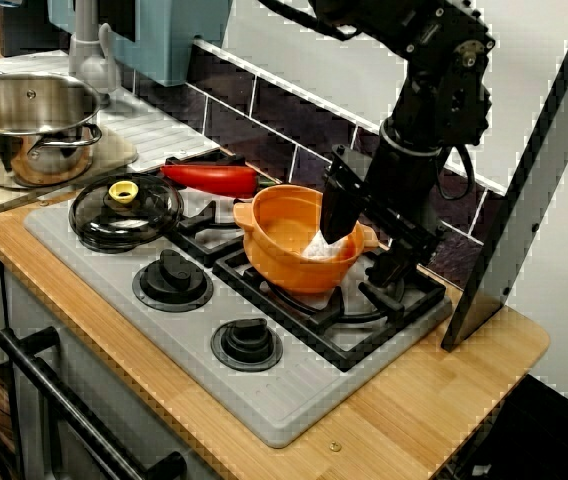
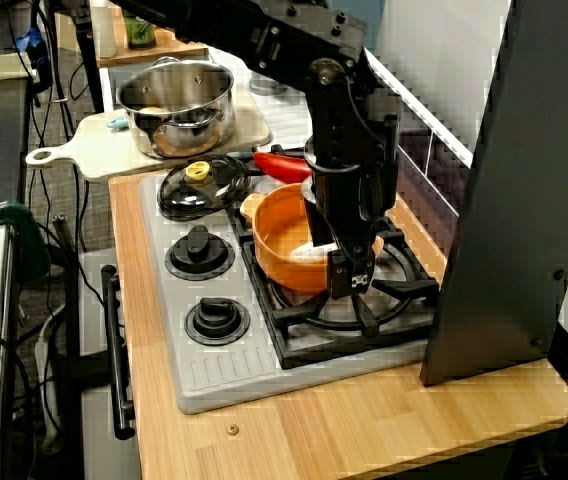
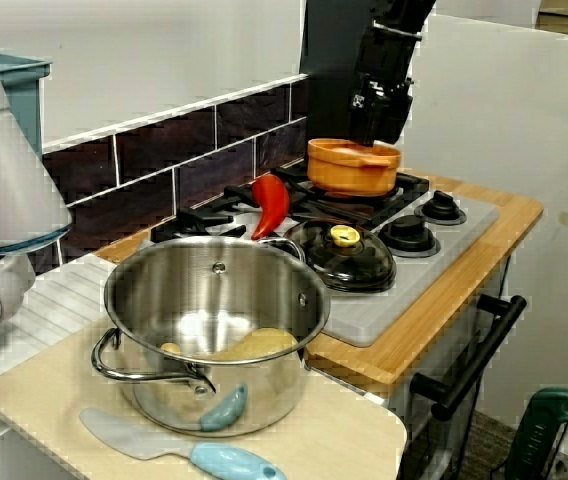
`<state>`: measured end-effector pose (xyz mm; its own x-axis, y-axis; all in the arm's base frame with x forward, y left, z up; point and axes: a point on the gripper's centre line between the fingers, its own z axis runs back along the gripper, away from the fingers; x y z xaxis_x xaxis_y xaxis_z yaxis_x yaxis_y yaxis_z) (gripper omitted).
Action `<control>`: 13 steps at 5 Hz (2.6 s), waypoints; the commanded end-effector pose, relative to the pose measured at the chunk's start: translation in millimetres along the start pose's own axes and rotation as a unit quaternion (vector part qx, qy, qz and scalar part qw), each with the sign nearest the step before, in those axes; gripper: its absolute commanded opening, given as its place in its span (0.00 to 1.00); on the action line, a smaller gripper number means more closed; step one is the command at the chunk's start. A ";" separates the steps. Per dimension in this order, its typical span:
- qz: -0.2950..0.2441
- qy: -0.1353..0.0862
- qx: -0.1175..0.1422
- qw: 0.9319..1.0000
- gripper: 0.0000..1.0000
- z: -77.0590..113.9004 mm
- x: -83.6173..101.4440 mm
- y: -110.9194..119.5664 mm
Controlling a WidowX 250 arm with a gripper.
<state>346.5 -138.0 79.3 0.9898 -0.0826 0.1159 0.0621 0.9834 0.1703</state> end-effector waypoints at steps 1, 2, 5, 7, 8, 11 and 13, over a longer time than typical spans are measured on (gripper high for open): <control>-0.002 -0.015 -0.003 1.000 1.00 10.9 10.6 0.6; -0.001 -0.014 -0.003 1.000 1.00 10.7 11.2 0.6; 0.012 -0.003 0.001 1.000 0.00 10.1 15.0 4.1; 0.023 0.001 -0.006 1.000 0.00 10.1 16.9 10.1; 0.017 0.004 -0.003 1.000 1.00 10.6 17.1 9.9; 0.013 0.000 -0.003 1.000 1.00 12.2 19.0 8.2; 0.011 0.002 0.000 1.000 1.00 10.5 19.7 6.3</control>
<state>354.1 -134.0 76.3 0.9961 -0.0572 0.0669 0.0441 0.9821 0.1831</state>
